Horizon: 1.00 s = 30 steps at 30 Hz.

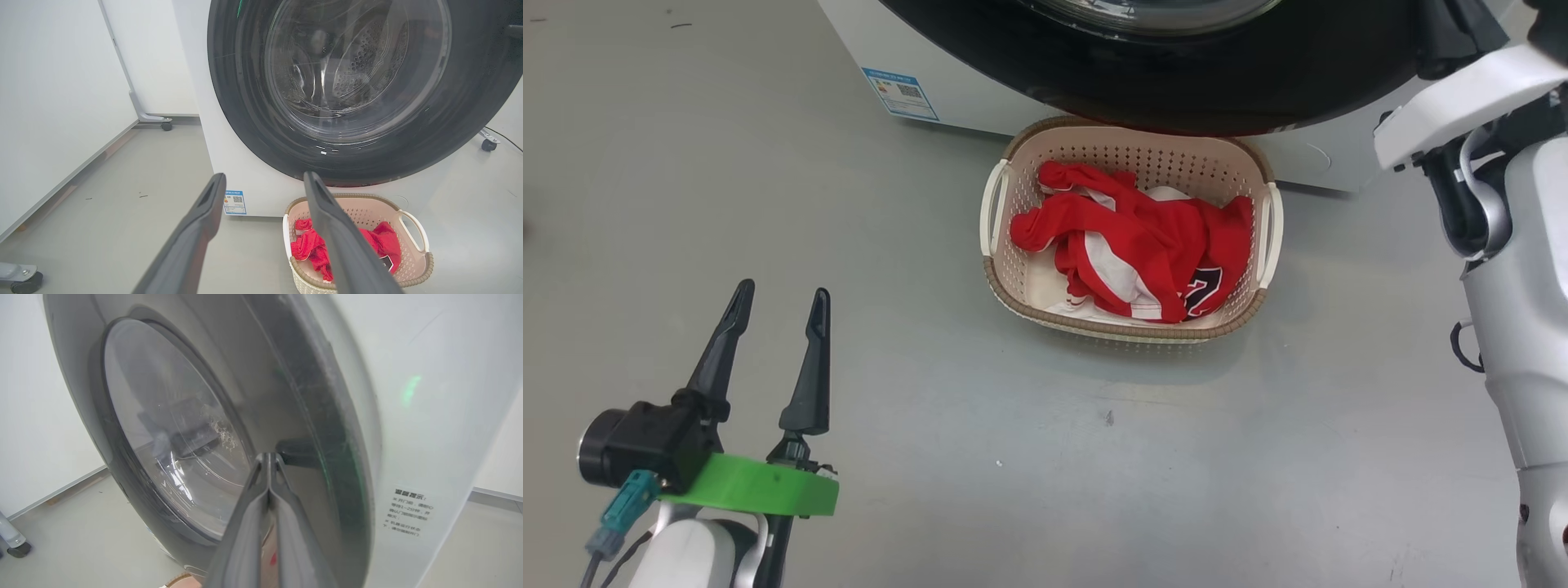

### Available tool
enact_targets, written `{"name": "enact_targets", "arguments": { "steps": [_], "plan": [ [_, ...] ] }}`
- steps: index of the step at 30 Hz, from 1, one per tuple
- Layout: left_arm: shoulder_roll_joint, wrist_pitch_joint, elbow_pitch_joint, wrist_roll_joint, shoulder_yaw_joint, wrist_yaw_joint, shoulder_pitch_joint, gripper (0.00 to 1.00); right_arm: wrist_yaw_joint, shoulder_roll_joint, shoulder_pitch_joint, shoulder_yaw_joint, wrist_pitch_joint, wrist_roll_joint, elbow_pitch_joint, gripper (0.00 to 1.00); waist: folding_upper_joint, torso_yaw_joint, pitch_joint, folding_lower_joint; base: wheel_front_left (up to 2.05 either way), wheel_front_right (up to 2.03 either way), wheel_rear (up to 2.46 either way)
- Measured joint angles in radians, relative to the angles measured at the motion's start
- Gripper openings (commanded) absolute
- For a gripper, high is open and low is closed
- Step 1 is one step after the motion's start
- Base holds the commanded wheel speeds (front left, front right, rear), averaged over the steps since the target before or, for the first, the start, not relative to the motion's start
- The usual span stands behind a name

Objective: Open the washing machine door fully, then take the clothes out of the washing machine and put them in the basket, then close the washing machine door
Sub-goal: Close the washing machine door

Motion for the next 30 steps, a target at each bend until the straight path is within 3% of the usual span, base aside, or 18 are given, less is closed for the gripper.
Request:
{"name": "enact_targets", "arguments": {
  "steps": [14,30],
  "plan": [
    [-0.012,-0.009,0.025,0.000,-0.001,-0.014,-0.026,1.00,-0.019,-0.022,-0.138,-0.043,-0.030,0.010,0.119,0.00,0.0000,0.015,0.014,0.0000,0.00,0.00,0.00],
    [-0.027,-0.017,0.053,0.011,-0.003,-0.023,-0.042,1.00,-0.021,-0.025,-0.172,-0.038,-0.087,0.008,0.239,0.00,0.0000,0.031,0.003,0.0000,0.00,0.00,0.00]
  ]
}}
